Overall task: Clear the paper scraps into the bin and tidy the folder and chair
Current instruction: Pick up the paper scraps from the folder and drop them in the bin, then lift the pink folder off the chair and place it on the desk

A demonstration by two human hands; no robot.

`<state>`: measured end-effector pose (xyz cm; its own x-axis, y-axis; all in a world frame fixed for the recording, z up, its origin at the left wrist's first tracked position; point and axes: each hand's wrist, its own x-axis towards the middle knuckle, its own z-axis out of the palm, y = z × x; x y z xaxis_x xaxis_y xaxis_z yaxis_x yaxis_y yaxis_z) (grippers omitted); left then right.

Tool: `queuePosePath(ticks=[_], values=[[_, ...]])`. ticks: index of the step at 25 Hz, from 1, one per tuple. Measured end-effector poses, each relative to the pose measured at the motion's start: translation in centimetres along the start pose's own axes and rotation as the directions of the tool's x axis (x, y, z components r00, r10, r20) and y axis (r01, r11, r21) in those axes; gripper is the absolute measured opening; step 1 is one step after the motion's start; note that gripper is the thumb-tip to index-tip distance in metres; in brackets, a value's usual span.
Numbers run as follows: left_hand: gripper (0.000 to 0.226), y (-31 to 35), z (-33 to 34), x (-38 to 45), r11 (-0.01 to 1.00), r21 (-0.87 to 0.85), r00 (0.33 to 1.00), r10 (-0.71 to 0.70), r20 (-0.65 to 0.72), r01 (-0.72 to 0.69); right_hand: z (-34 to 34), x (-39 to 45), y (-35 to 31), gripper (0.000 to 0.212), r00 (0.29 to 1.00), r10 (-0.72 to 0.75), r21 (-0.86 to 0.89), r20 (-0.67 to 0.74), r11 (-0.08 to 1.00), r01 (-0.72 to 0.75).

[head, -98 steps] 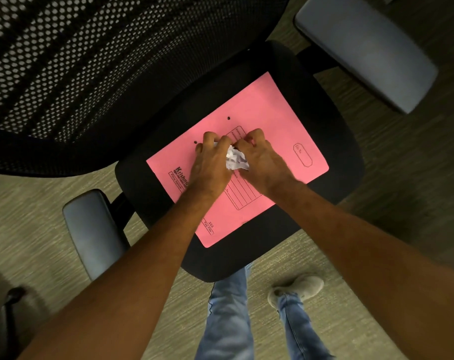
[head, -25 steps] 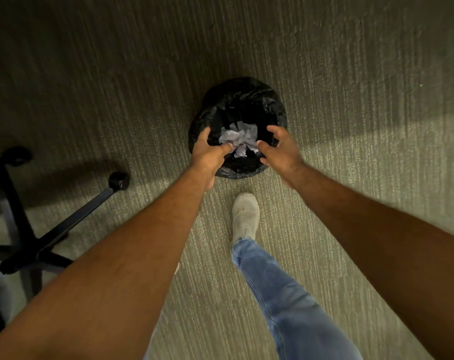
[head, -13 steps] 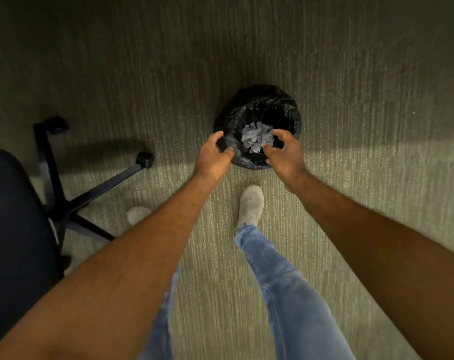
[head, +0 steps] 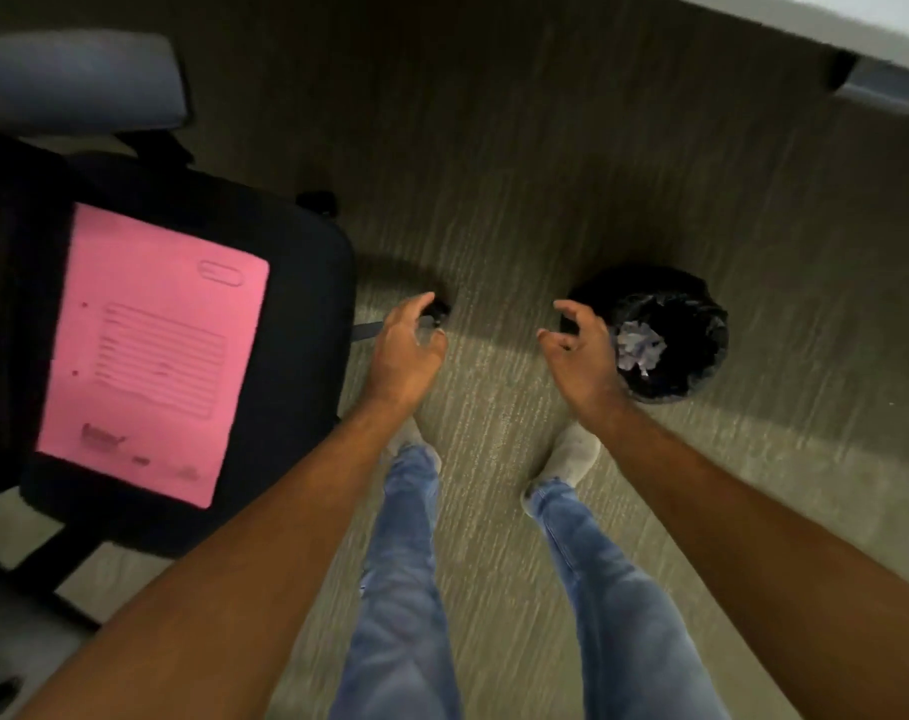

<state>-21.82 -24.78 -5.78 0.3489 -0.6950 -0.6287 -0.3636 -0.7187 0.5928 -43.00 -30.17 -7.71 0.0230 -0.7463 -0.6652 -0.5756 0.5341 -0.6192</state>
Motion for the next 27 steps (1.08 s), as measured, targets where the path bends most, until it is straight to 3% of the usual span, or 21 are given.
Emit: queuePosePath(ticks=[5,9,14,18,21,27], values=[[0.052,-6.3,-11.0,-0.5,0.998,-0.068,0.984,-0.001,-0.180,-0.011,10.6,-1.7,-7.8,0.043,0.990,-0.087,-0.057,0.113,0.994,0.094],[0.053,-12.3,-18.3,-1.1,0.985,-0.156,0.952,-0.118,-0.283,0.075,19.1,-2.6,-12.6,0.045,0.972,-0.125,-0.066,0.197,0.988,0.141],[0.054,-19.9,-25.3,-1.7,0.975,-0.132,0.906,-0.215,-0.365,0.178,27.5,-4.5,-15.7,0.054,0.954,-0.109,-0.096,0.280,0.985,0.141],[0.068,-24.8,-28.6,-0.8,0.944,0.023,0.870,-0.294,-0.396,0.329,31.7,-5.8,-16.3,0.060,0.974,0.054,-0.004,0.221,0.998,-0.055],[0.080,-27.5,-29.7,0.3,0.897,-0.007,0.830,-0.413,-0.374,0.443,33.2,-6.8,-16.2,0.051,0.962,0.183,0.044,0.202,0.980,-0.196],[0.070,-28.1,-31.0,2.8,0.816,0.098,0.780,-0.498,-0.379,0.569,34.6,-8.3,-16.2,0.026,0.840,0.420,0.088,0.342,0.876,-0.474]])
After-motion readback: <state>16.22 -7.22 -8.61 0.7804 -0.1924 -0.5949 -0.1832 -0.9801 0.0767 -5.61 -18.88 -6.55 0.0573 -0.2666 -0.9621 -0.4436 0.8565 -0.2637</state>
